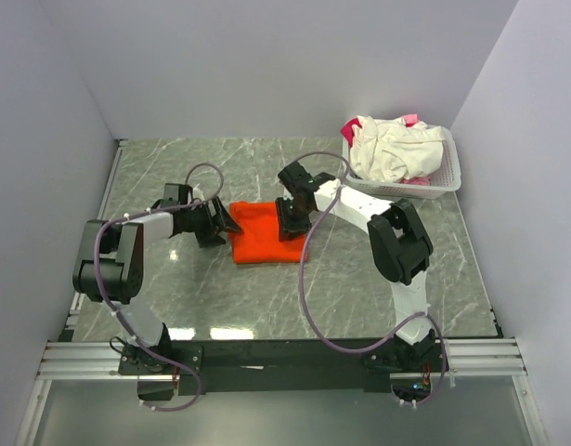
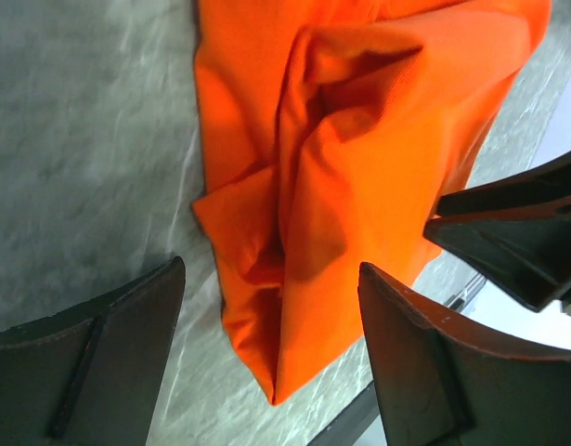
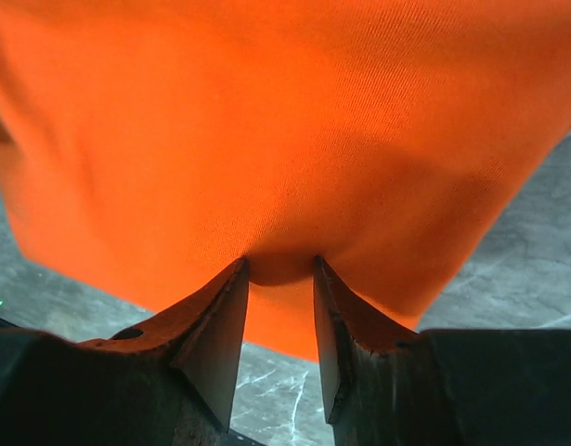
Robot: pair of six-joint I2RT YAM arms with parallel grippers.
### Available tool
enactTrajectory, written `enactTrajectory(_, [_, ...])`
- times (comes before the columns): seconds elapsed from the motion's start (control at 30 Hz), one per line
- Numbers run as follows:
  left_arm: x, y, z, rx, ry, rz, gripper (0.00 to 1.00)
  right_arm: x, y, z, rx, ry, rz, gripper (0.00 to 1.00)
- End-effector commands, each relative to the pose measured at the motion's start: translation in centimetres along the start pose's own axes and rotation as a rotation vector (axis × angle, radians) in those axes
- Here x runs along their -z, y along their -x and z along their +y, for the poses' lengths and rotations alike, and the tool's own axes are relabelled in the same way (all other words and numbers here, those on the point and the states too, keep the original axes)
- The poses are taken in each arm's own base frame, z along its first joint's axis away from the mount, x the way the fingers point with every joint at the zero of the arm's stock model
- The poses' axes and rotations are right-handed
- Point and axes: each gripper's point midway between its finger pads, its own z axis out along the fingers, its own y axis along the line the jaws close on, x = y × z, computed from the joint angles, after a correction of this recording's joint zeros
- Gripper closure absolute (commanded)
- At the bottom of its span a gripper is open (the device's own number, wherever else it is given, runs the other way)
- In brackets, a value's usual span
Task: Fold and stack the t-shirts
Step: Neatly place the folded tshirt to the corner
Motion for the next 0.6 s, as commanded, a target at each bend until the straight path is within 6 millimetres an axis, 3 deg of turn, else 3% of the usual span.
enactTrajectory(0.0, [-0.7, 1.6, 0.0, -0.082, 0.003, -0.032, 0.18, -0.5, 0.5, 0.2, -0.01, 0.015, -0.013, 0.59])
enactTrajectory(0.2, [-1.6, 2.7, 0.8, -0.088, 0.037, -0.074, 0.18, -0.4, 0.6, 0.3, -0.002, 0.017, -0.012, 0.59])
enactTrajectory(0.57, [-4.9, 0.4, 1.8, -0.067, 0.069, 0.007, 0.22, -0.3, 1.0, 0.7, -0.002, 0.024, -0.009, 0.59])
